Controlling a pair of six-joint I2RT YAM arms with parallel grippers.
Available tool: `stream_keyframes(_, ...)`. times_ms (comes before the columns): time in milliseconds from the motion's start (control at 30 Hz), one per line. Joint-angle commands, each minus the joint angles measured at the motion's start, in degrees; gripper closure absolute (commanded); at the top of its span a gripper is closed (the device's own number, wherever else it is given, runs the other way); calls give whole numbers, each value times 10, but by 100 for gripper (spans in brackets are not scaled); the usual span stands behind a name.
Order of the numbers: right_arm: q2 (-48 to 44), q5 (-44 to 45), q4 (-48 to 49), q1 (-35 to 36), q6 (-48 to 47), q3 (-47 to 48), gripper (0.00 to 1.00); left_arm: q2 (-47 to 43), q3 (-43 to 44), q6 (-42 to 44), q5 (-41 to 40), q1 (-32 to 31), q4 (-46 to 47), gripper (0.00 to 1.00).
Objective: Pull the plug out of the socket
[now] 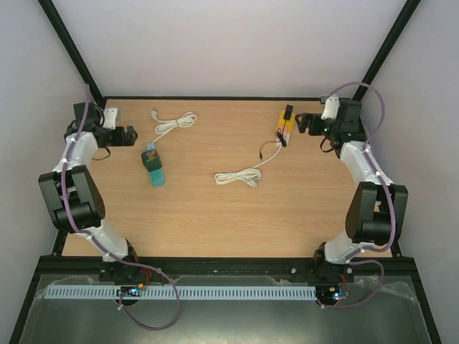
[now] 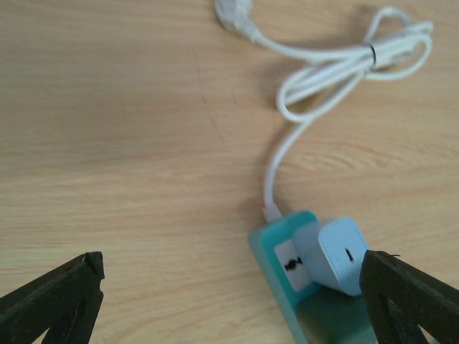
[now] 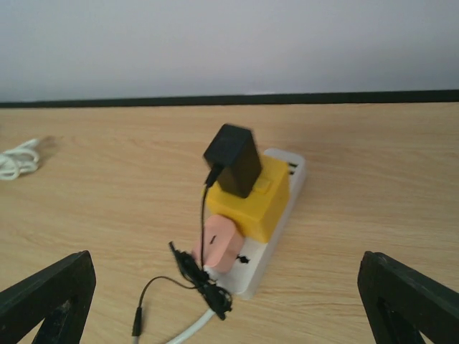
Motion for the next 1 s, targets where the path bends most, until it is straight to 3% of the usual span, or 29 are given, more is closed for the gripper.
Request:
stream_keyframes(0, 17, -24, -6, 25, -17, -12, 2, -28, -33, 37, 37, -10, 9, 1)
stream_keyframes(300, 43, -64, -15, 64, -34, -20, 2, 20, 17, 255, 144, -3, -184, 0)
stream_keyframes(567, 51, -95, -24, 81, -46, -22, 2, 32, 41, 419, 151, 16, -264, 0)
stream_keyframes(767, 51, -114, -32, 84, -51, -24, 2, 38, 47, 490, 123, 25, -268, 1)
stream_keyframes(967, 52, -134, -36, 86, -52, -27, 2, 39, 48, 444, 89, 24, -161, 11)
